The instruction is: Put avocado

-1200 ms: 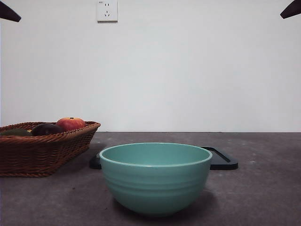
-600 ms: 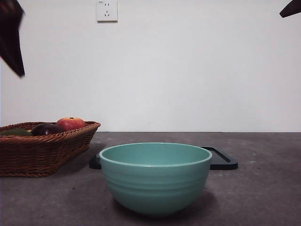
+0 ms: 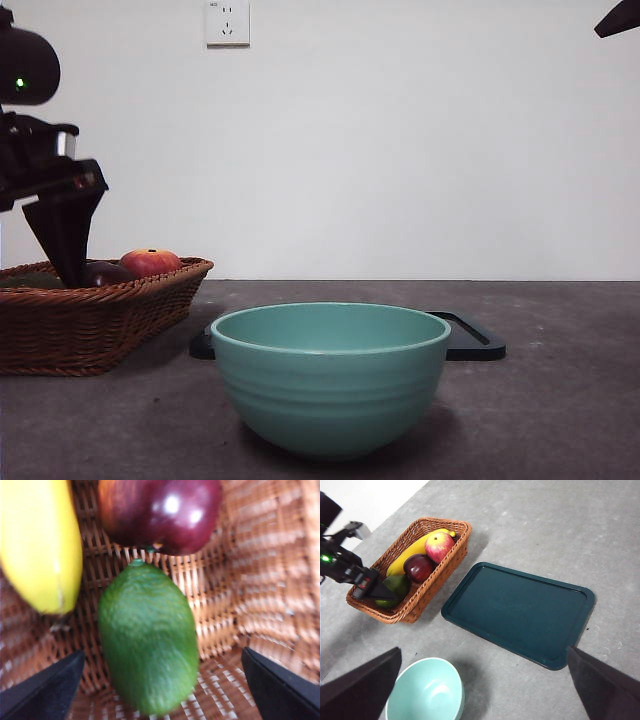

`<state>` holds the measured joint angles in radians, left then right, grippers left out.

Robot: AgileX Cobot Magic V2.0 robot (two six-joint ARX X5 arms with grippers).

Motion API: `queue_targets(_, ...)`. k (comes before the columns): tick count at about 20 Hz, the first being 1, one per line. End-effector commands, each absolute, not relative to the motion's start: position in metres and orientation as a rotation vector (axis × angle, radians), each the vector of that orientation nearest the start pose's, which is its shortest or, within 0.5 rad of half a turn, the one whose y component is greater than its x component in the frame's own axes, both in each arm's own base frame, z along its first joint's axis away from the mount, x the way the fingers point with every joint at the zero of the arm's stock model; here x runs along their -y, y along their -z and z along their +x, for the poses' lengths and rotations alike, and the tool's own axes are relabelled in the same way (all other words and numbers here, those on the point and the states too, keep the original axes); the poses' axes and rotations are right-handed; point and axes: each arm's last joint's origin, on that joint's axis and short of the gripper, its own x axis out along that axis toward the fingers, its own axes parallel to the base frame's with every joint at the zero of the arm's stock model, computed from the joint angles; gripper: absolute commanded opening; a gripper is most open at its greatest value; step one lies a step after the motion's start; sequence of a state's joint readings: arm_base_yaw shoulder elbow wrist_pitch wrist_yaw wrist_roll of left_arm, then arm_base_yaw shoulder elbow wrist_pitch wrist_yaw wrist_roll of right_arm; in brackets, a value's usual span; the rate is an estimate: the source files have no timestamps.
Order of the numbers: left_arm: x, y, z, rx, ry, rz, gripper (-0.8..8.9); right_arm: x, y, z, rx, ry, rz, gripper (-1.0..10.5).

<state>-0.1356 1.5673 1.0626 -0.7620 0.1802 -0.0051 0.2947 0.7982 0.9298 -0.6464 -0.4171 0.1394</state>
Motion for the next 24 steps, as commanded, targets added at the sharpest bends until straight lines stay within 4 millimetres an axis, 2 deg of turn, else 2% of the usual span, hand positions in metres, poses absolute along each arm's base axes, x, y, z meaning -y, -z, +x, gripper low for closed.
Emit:
queue_targets(1,0.046,-0.206,0.296,-1.274,0.275,-0.018,4.94,-0.057,-0.345,0.143,-0.549,-0.665,0.174,5.9)
queue_targets(4,0.047,-0.206,0.298,-1.265,0.275,-0.016,4.57,-0.057,-0.345,0.143,-0.550,-0.664,0.177,5.9)
queue_targets(12,0.047,-0.201,0.299,-1.284,0.255,-0.038,4.55,-0.057,-0.345,0.143,-0.550,-0.664,0.178,5.9)
queue_targets(15,0.047,-0.196,0.301,-1.305,0.250,-0.043,3.73,-0.057,-0.345,0.143,-0.550,-0.664,0.178,5.9)
queue_targets(17,0.047,-0.196,0.301,-1.306,0.248,-0.045,3.57,-0.057,-0.345,0.143,-0.550,-0.664,0.178,5.9)
queue_targets(19,0.047,-0.196,0.301,-1.306,0.248,-0.045,2.72,-0.056,-0.345,0.143,-0.549,-0.665,0.177,5.9)
queue_targets(21,0.047,-0.198,0.301,-1.303,0.248,-0.045,2.61,-0.056,-0.345,0.143,-0.550,-0.664,0.177,5.9)
queue_targets(24,0.047,-0.210,0.305,-1.307,0.244,-0.052,2.61,-0.056,-0.345,0.143,-0.548,-0.665,0.177,5.9)
